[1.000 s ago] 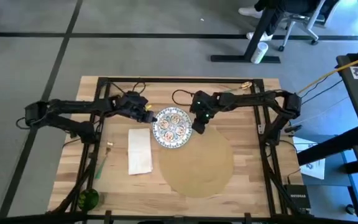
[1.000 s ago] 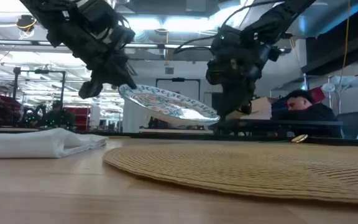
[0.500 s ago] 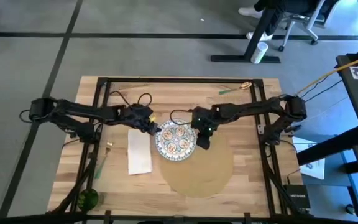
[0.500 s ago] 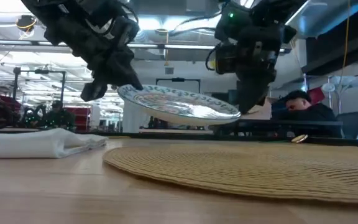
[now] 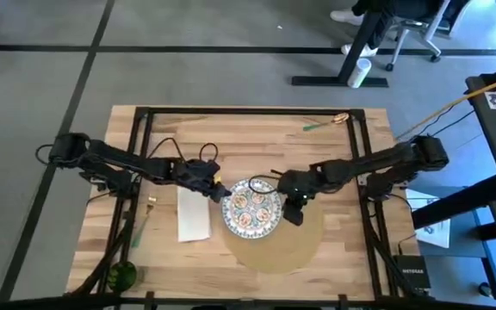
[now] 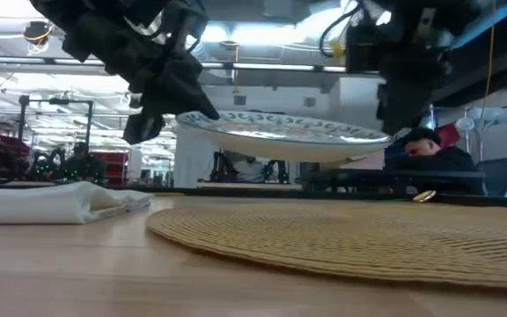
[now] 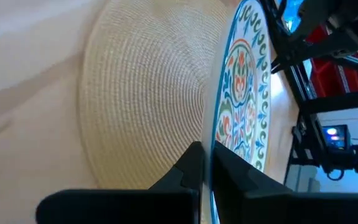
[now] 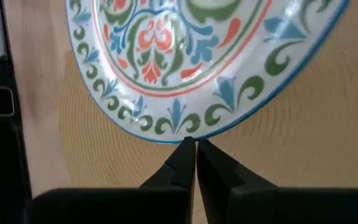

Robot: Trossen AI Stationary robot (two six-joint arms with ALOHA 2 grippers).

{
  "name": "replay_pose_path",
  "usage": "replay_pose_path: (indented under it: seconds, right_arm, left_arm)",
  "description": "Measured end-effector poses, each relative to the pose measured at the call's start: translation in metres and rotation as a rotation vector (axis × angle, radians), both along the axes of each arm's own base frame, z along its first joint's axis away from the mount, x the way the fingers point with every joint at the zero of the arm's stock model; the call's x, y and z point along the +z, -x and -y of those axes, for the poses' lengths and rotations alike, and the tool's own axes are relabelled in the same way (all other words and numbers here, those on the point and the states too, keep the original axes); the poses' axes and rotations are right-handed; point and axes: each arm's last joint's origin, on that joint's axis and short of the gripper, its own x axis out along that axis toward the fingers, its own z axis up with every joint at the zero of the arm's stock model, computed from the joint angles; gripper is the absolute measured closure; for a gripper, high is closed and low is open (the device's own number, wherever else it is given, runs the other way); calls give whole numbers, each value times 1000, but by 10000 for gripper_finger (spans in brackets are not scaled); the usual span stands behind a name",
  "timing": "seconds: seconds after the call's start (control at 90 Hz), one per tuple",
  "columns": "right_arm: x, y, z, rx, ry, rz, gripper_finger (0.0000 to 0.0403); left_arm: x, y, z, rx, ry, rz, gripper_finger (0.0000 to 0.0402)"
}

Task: Set table place
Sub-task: Put the blue patterned plate on the brown place mat

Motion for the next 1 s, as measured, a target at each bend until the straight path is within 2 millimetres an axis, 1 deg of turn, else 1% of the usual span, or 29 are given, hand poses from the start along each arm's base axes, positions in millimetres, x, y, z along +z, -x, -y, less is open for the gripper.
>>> replay_pose_path:
  seconds: [0.278, 0.389, 0.533, 0.744, 1.0]
  right_arm:
    - [-8, 29, -15, -111, 26, -6, 402]
    - [-13, 40, -20, -132, 24, -23, 403]
    - [-19, 49, -26, -154, -11, -16, 403]
    - [-23, 56, -33, -171, -19, -22, 403]
    - [-24, 57, -34, -171, -16, -27, 403]
  left_arm:
    - [-1, -27, 10, -39, -21, -6, 400]
    - [-7, -36, 12, -48, -15, -29, 400]
    - [-17, -44, 13, -59, -9, -67, 400]
    - [-23, -54, 12, -59, -10, -82, 400]
    - [-10, -65, 13, -71, -42, -28, 400]
